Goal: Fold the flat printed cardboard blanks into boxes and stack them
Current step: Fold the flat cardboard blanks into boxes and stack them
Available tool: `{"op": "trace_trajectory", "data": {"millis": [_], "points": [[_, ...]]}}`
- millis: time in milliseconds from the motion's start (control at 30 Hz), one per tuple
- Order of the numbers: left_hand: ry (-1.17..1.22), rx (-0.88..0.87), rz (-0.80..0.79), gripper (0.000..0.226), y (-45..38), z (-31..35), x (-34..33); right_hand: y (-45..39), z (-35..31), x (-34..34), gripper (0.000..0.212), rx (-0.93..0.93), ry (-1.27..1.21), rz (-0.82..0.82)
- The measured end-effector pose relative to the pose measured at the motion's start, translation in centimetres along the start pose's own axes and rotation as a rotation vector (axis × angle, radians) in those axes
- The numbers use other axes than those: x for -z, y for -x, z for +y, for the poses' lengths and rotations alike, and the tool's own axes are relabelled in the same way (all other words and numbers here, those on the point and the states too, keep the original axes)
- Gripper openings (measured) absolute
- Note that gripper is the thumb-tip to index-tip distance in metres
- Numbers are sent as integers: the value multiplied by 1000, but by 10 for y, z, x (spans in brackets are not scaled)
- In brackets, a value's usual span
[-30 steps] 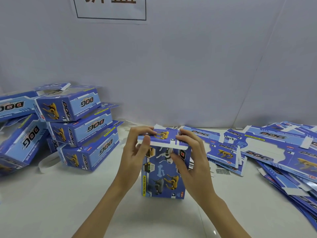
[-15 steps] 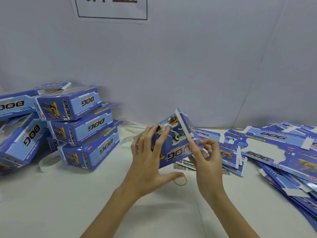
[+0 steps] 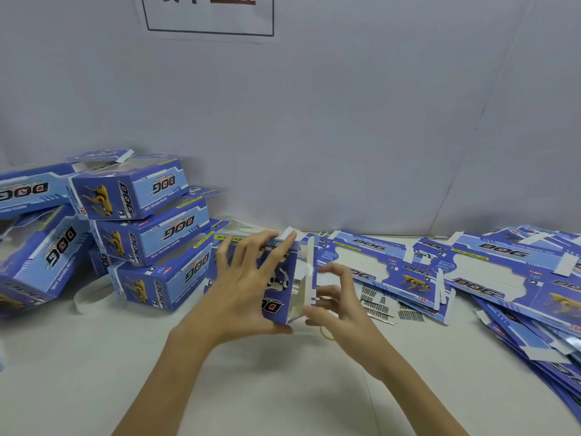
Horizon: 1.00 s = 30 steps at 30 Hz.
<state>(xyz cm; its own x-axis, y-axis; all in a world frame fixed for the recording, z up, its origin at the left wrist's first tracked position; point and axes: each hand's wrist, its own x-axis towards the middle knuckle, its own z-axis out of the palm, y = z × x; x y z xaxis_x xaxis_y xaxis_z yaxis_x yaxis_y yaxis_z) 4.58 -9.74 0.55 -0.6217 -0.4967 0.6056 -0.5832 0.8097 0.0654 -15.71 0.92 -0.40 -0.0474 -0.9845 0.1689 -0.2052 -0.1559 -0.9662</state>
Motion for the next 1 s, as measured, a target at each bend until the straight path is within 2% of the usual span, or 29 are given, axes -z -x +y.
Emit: {"op": "trace_trajectory", "data": {"millis": [67,133,233,367,633,833,1000], "points": [[-1,-2,15,135,-1,-3,4,-1,-2,5,82,34,23,-13],[3,0,52,133,-2,2,5,-1,-2,7,88,90,38,-36],[12,-4,80,131,-3,15,3,2,-4,1,73,183,-42,-40],[79,-27,82,125,-5,32,2,5,-5,-13,50,229,-103,95],[63,-44,43,132,-5,42,-2,1,-4,-15,46,189,-136,216],[59,-61,38,130,-4,44,-4,-2,-3,-8,43,125,-259,296],[52,-86,67,125,-6,48,-2,-3,-1,-3,39,108,-225,324]]}}
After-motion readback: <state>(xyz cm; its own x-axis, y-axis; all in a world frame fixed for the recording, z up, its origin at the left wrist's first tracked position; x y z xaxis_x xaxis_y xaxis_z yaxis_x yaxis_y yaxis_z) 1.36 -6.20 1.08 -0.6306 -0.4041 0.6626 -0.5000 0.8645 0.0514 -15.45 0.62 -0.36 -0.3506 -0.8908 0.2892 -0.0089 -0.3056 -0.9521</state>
